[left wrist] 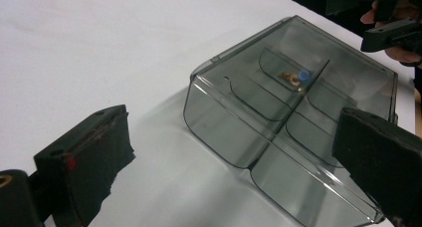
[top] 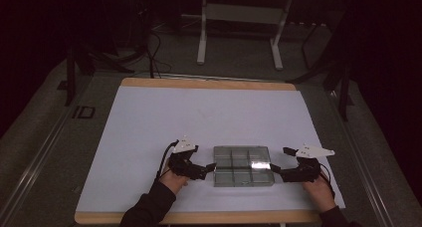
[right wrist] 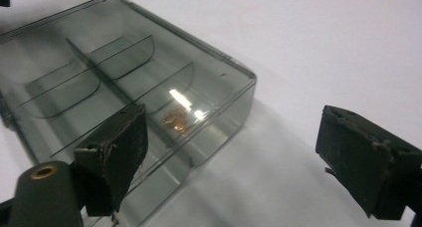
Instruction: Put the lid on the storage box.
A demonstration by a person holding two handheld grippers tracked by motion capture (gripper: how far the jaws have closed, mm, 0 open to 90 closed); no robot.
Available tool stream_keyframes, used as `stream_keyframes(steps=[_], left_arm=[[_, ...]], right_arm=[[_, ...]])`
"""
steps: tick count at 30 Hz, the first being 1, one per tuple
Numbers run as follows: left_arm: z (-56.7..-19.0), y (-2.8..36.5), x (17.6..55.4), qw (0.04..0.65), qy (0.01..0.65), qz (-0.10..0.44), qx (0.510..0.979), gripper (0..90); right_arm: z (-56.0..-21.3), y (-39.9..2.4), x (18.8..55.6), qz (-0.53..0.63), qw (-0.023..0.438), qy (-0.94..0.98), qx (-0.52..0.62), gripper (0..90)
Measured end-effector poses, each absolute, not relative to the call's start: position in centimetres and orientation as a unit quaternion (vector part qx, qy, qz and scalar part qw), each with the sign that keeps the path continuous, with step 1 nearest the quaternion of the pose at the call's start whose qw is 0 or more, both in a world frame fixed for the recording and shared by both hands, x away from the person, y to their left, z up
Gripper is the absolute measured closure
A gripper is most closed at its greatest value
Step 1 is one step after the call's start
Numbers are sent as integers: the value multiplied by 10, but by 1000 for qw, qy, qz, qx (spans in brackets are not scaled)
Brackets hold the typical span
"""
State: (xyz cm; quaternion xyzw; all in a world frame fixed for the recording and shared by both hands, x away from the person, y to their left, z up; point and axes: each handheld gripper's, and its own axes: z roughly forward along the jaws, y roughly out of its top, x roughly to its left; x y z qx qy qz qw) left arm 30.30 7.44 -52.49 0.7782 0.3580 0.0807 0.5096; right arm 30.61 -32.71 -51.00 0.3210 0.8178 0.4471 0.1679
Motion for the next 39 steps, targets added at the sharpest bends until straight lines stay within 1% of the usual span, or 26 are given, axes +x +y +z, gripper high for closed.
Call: stream_keyframes(steps=[18,29,39], left_arm=[[-528,88,301,501,370,113,774,27],[-533,112,295,488,393,139,767,28],[-539,133,288,476,412,154,762,28]], right_arm=[[-514,-346,309,444,196,803,347,124],[-518,-360,307,435,212,797,362,124],[-521,-372,304,431,211,793,375,124]])
